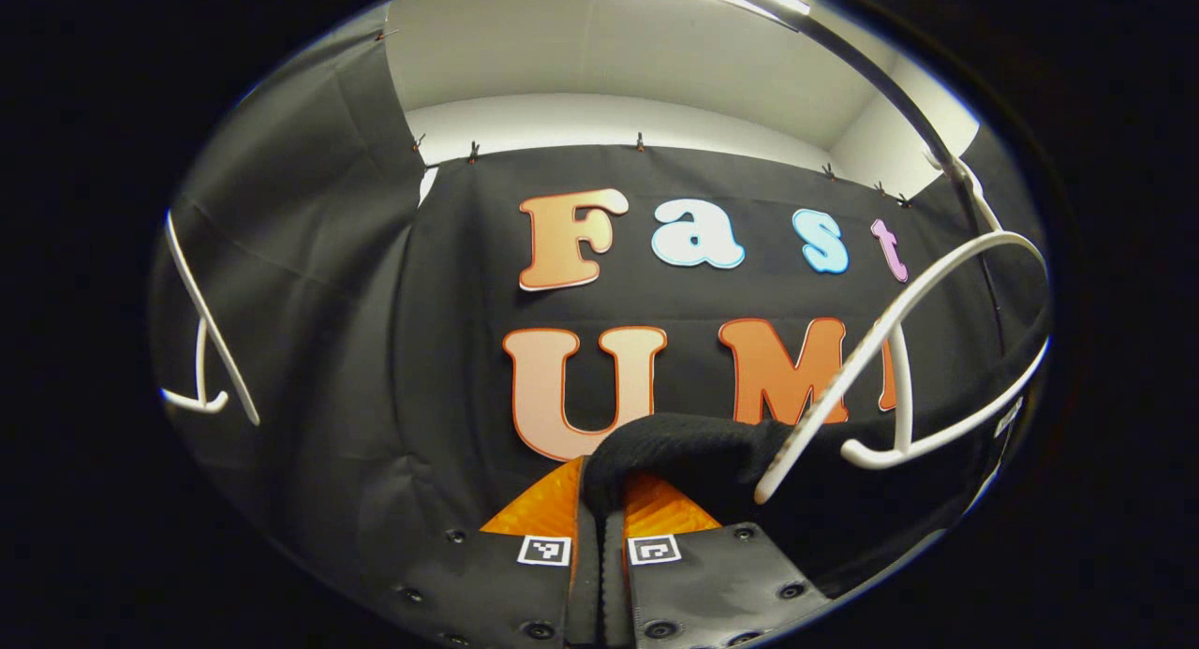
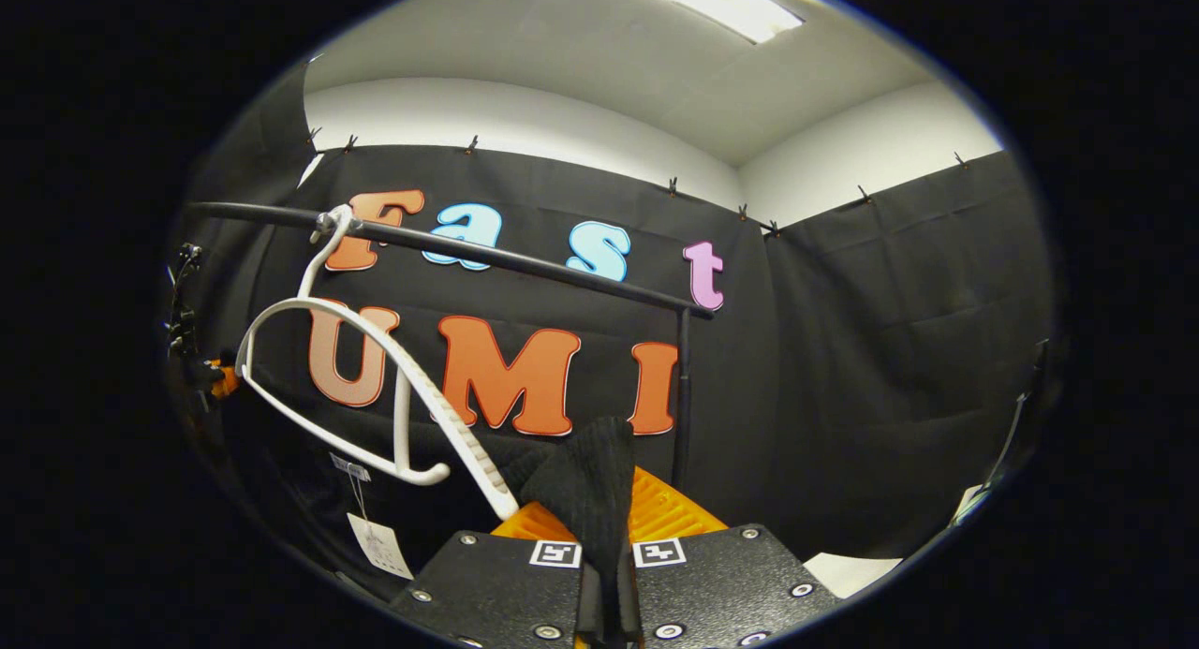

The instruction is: Grasp the clothes on the hanger with both hands and then place them into the laundry hamper below.

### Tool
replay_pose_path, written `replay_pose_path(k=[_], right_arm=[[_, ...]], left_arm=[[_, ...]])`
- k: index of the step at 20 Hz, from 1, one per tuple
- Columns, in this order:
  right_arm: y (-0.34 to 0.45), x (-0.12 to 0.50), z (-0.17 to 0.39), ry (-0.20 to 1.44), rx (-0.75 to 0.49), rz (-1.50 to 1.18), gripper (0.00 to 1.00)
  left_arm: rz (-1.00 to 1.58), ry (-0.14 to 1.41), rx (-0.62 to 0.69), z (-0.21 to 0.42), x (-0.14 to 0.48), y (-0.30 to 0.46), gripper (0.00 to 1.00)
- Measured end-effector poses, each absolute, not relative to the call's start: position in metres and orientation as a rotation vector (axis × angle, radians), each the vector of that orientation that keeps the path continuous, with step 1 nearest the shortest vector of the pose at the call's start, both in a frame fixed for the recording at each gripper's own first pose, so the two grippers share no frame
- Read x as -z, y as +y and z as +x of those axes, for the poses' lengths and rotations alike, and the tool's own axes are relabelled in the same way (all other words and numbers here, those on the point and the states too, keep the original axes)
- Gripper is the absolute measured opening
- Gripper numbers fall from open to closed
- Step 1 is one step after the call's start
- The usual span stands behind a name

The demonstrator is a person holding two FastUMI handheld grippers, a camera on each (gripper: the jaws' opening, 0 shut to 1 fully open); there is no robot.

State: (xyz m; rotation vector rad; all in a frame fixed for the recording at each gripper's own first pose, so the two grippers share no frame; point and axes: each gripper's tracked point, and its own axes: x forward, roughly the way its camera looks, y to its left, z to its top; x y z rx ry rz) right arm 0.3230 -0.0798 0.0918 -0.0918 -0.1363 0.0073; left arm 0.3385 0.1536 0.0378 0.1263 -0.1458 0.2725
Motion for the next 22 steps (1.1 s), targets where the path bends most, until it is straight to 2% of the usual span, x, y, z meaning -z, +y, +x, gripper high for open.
replay_pose_path(k=[8,13,22], right_arm=[[-0.077,-0.021,0.279,-0.014,-0.013,-0.032,0.06],[-0.062,-0.003,0.235,0.030,-0.012,-0.063,0.06],[0.016,0.001,0.180,0.064,-0.170,-0.070,0.06]], left_arm=[[0.164,-0.051,-0.294,0.277,0.015,0.164,0.08],[0.159,0.001,-0.325,0.234,0.034,0.172,0.08],[0.152,0.064,-0.295,0.168,0.043,0.154,0.08]])
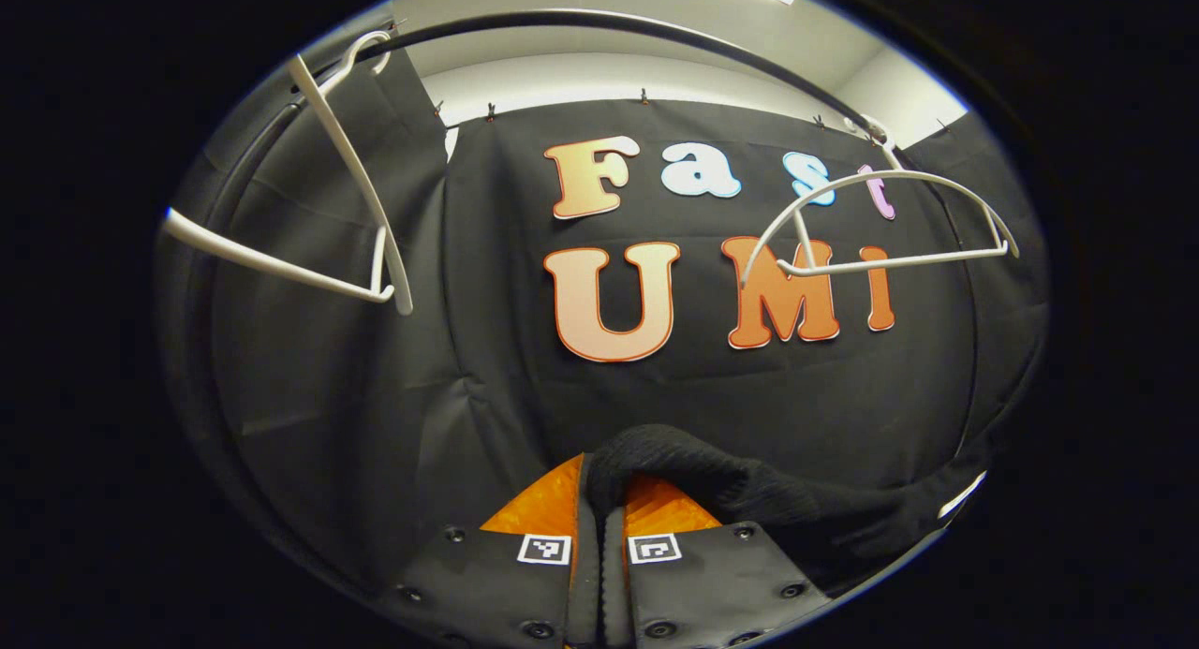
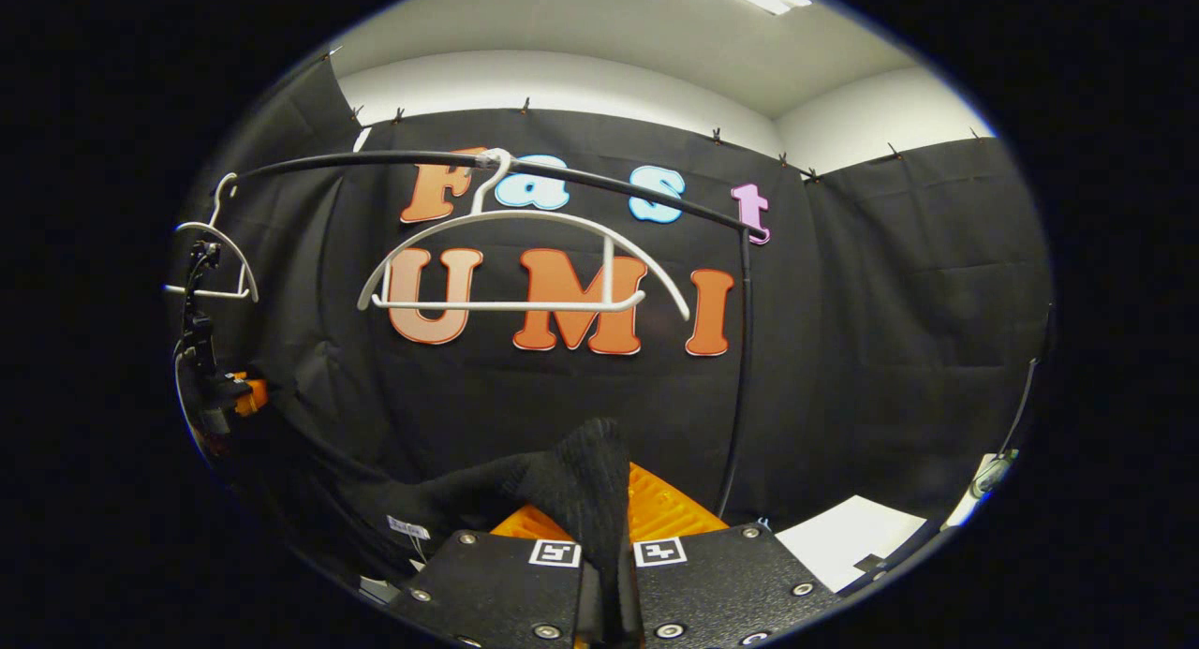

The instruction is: Grasp the clothes on the hanger with both hands and then place them into the laundry hamper below.

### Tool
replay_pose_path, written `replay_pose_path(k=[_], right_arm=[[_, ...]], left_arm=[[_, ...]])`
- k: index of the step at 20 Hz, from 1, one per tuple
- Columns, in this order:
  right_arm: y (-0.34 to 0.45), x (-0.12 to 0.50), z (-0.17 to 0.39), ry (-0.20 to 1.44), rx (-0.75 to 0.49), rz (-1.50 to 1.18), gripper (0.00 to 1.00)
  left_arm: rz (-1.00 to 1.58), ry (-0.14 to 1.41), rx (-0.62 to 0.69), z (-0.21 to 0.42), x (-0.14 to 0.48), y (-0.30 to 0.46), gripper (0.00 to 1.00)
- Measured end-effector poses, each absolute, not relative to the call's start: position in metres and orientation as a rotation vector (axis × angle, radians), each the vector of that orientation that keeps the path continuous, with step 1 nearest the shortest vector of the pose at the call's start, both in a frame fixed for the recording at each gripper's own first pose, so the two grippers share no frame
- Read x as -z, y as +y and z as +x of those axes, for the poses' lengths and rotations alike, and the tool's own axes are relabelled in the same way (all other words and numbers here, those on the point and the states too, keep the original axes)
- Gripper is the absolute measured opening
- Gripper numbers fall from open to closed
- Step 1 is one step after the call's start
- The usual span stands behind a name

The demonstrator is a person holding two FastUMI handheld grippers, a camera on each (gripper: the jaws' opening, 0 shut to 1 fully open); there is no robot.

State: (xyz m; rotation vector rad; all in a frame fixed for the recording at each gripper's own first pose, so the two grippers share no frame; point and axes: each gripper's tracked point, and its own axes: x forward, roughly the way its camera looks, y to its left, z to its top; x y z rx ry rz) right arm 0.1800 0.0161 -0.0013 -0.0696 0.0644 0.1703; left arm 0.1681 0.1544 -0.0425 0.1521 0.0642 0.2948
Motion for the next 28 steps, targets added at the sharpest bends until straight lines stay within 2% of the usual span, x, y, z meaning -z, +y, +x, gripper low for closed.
replay_pose_path(k=[3,6,7,9,10,11,12,22,24,25,27,28], right_arm=[[0.049,0.035,0.172,0.124,-0.239,-0.077,0.12],[0.085,0.087,0.162,0.229,-0.306,-0.068,0.07],[0.096,0.103,0.161,0.267,-0.332,-0.062,0.12],[0.106,0.128,0.152,0.328,-0.370,-0.067,0.13],[0.111,0.139,0.148,0.353,-0.385,-0.073,0.07],[0.115,0.150,0.145,0.376,-0.398,-0.079,0.14],[0.119,0.160,0.144,0.397,-0.406,-0.081,0.08],[0.119,0.202,0.130,0.512,-0.396,-0.045,0.11],[0.114,0.207,0.131,0.518,-0.373,-0.050,0.12],[0.112,0.216,0.130,0.531,-0.362,-0.057,0.13],[0.112,0.225,0.127,0.557,-0.355,-0.077,0.33],[0.114,0.228,0.122,0.570,-0.373,-0.086,0.49]], left_arm=[[0.138,0.117,-0.233,0.146,0.069,0.125,0.09],[0.126,0.231,-0.163,0.135,0.113,0.100,0.09],[0.119,0.278,-0.144,0.129,0.129,0.092,0.09],[0.090,0.355,-0.115,0.113,0.156,0.082,0.09],[0.075,0.389,-0.104,0.107,0.168,0.078,0.09],[0.066,0.417,-0.105,0.101,0.178,0.076,0.09],[0.057,0.442,-0.108,0.096,0.187,0.075,0.09],[0.020,0.557,-0.080,0.089,0.222,0.057,0.09],[0.031,0.573,-0.107,0.087,0.227,0.064,0.15],[0.037,0.604,-0.127,0.085,0.234,0.068,0.21],[0.007,0.649,-0.148,0.078,0.245,0.074,0.55],[-0.010,0.667,-0.154,0.076,0.249,0.075,0.66]])
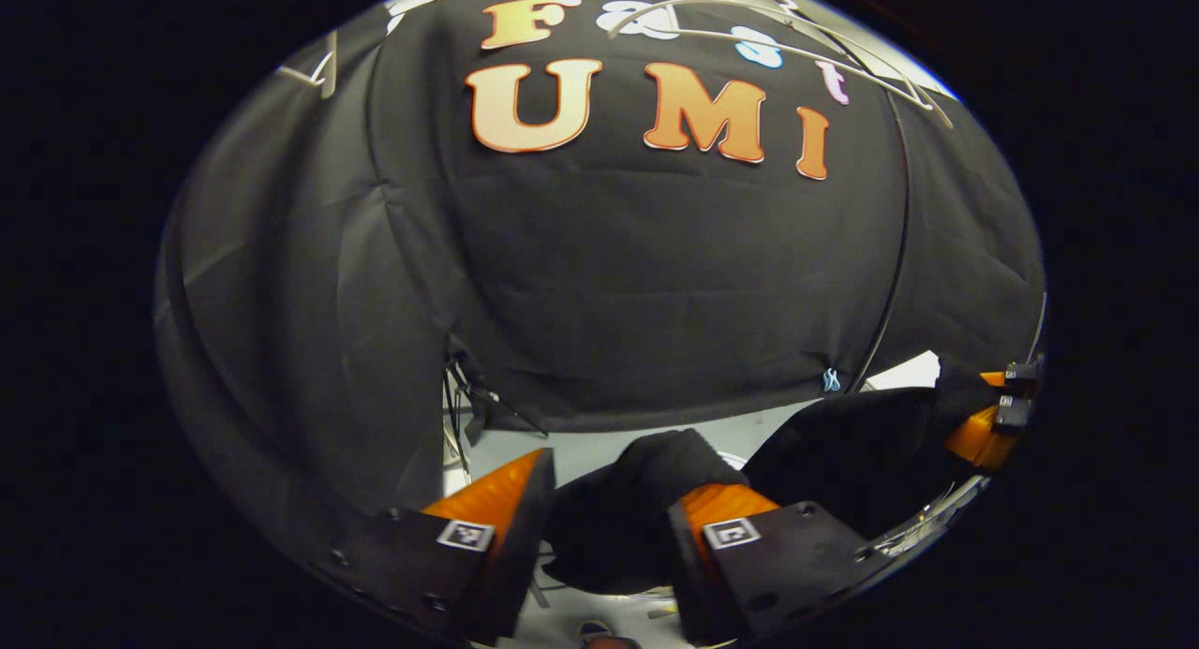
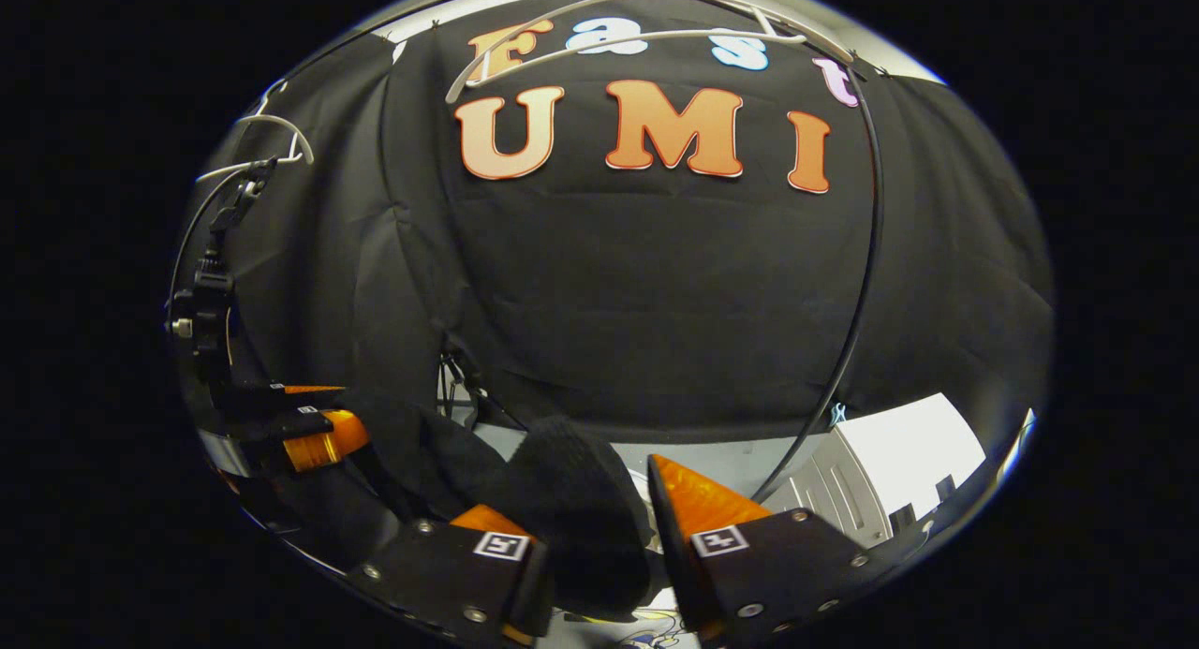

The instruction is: Grasp the clothes on the hanger with both hands and then place them into the laundry hamper below.

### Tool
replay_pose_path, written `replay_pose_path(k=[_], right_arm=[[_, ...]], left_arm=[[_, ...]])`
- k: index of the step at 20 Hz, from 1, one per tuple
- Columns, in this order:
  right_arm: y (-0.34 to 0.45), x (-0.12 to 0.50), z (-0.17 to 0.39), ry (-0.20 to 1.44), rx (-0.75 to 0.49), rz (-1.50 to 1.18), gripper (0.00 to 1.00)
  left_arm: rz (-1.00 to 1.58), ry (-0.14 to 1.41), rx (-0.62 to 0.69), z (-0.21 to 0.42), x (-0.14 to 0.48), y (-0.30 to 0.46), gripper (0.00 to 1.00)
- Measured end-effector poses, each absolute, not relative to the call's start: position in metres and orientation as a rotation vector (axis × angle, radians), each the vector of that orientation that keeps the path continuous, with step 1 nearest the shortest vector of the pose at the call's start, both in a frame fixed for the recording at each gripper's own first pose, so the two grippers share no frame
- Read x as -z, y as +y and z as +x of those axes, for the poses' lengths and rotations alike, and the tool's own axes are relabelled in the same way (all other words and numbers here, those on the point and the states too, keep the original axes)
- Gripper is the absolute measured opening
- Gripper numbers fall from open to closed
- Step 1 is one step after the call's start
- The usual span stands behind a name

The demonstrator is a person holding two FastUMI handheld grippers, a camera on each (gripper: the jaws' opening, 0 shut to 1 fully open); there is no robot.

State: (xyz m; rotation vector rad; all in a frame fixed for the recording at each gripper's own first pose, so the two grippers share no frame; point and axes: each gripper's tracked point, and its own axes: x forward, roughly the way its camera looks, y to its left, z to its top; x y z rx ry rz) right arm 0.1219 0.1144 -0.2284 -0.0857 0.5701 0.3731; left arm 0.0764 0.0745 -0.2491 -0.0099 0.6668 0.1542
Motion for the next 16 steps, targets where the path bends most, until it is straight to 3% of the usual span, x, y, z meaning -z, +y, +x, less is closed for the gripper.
replay_pose_path(k=[1,2,4,6,11,12,13,16], right_arm=[[0.118,0.235,0.119,0.584,-0.385,-0.096,0.57],[0.119,0.239,0.116,0.594,-0.390,-0.107,0.71],[0.124,0.251,0.110,0.639,-0.408,-0.114,0.84],[0.125,0.268,0.100,0.693,-0.422,-0.114,0.90],[0.115,0.315,0.076,0.862,-0.418,-0.135,0.92],[0.116,0.315,0.073,0.871,-0.422,-0.108,0.93],[0.118,0.311,0.076,0.870,-0.419,-0.079,0.93],[0.116,0.303,0.086,0.854,-0.406,-0.078,0.93]], left_arm=[[-0.014,0.680,-0.158,0.075,0.252,0.076,0.78],[-0.008,0.688,-0.159,0.071,0.257,0.079,0.87],[0.015,0.713,-0.122,0.064,0.260,0.076,0.88],[0.021,0.763,-0.084,0.057,0.271,0.075,0.88],[-0.017,0.898,-0.095,0.038,0.299,0.078,0.88],[-0.025,0.903,-0.100,0.035,0.304,0.079,0.84],[-0.025,0.889,-0.100,0.037,0.302,0.081,0.89],[-0.014,0.859,-0.102,0.045,0.291,0.082,0.88]])
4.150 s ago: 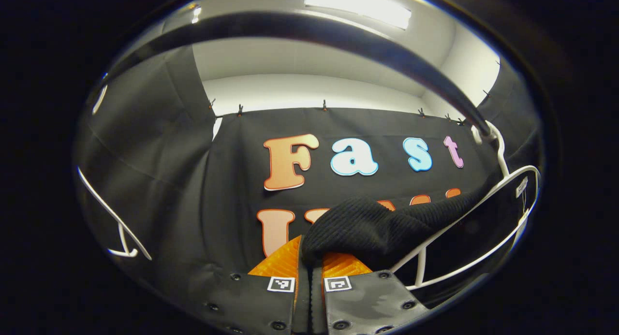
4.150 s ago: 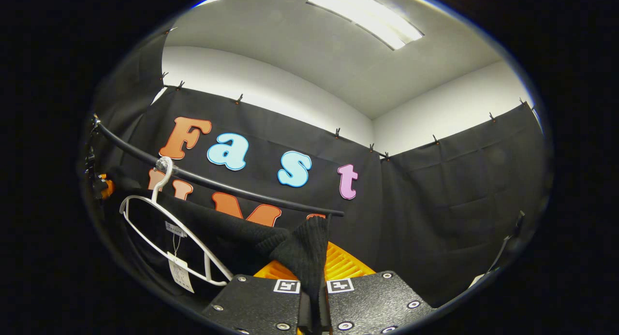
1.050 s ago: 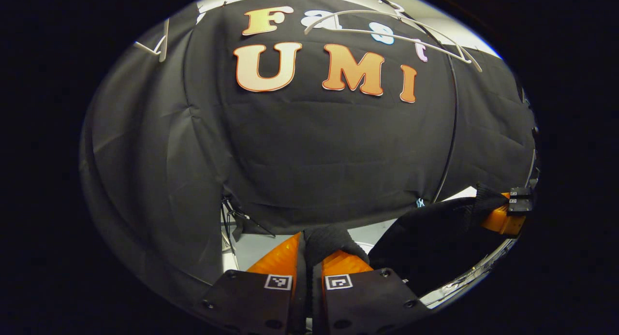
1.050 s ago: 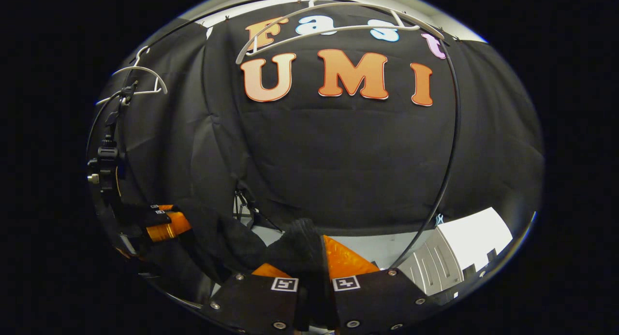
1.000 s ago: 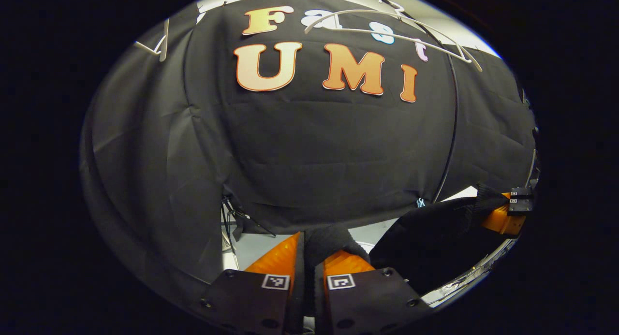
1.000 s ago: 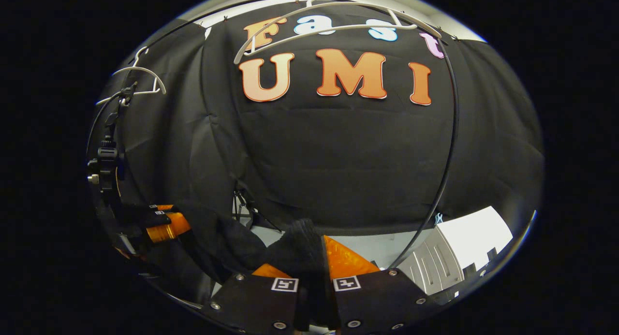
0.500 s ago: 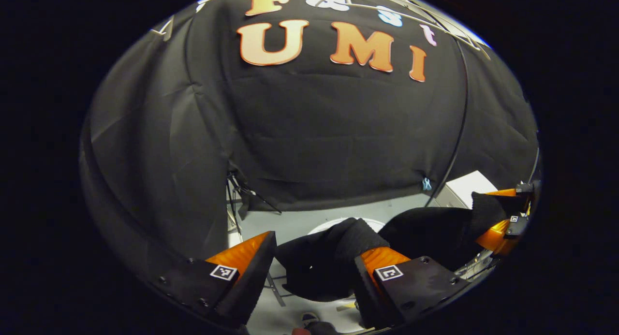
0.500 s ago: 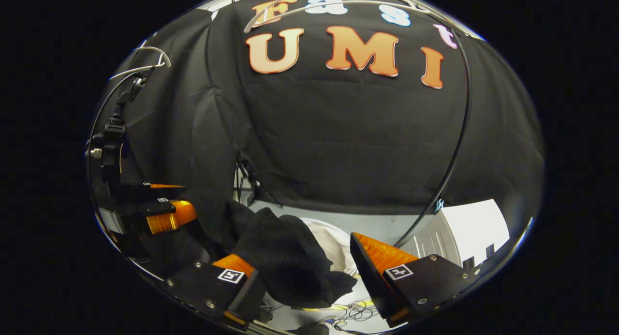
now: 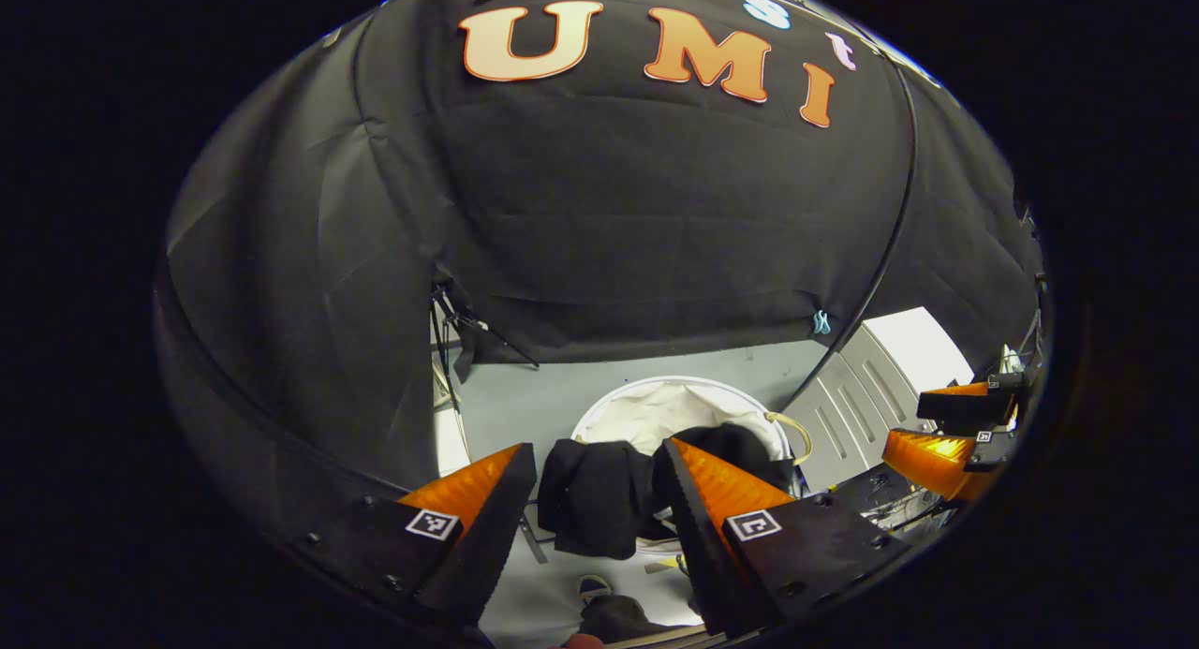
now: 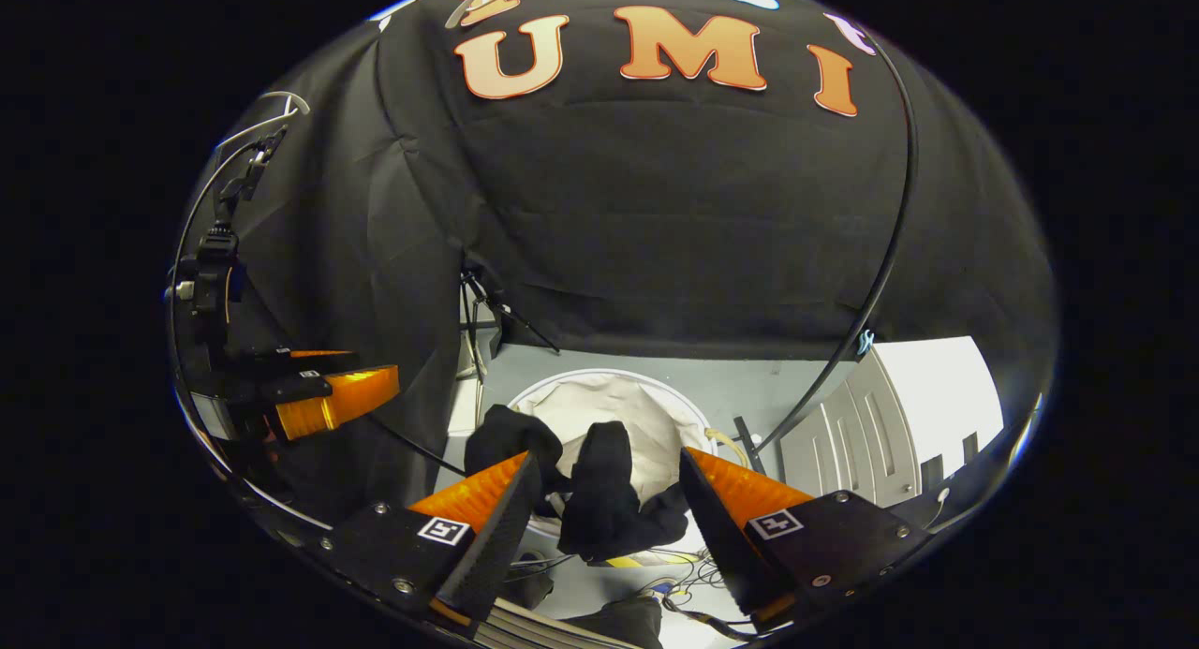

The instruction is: Grasp the clothes on the hanger with both hands and then place them into the laundry hamper below.

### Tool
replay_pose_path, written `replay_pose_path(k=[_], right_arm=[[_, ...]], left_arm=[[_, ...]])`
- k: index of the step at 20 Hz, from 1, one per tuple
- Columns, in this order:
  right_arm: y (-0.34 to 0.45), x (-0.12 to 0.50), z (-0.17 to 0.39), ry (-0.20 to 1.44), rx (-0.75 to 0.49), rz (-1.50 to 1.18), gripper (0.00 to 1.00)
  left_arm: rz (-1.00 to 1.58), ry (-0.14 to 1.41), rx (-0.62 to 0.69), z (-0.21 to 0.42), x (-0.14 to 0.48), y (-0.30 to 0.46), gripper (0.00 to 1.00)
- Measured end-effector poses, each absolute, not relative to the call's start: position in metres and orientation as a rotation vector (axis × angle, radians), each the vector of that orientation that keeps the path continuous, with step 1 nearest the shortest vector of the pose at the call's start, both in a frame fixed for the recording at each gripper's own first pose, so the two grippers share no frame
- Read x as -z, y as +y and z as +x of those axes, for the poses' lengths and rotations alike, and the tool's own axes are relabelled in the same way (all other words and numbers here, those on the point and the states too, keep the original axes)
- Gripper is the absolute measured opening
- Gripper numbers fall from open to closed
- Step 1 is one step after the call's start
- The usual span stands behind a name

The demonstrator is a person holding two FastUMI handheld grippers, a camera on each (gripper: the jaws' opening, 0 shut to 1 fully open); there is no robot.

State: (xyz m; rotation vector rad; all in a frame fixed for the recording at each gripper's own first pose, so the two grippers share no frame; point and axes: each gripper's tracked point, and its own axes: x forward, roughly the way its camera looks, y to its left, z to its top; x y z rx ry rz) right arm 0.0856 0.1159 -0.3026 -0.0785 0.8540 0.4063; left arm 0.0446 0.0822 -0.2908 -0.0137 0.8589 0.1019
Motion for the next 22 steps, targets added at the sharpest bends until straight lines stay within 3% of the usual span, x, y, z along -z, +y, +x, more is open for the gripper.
replay_pose_path(k=[14,22], right_arm=[[0.109,0.223,0.092,0.621,-0.379,-0.065,0.92],[0.100,0.092,0.100,0.379,-0.349,-0.057,0.92]], left_arm=[[0.021,0.628,-0.103,0.062,0.219,0.075,0.88],[0.000,0.386,-0.102,0.064,0.111,0.065,0.88]])
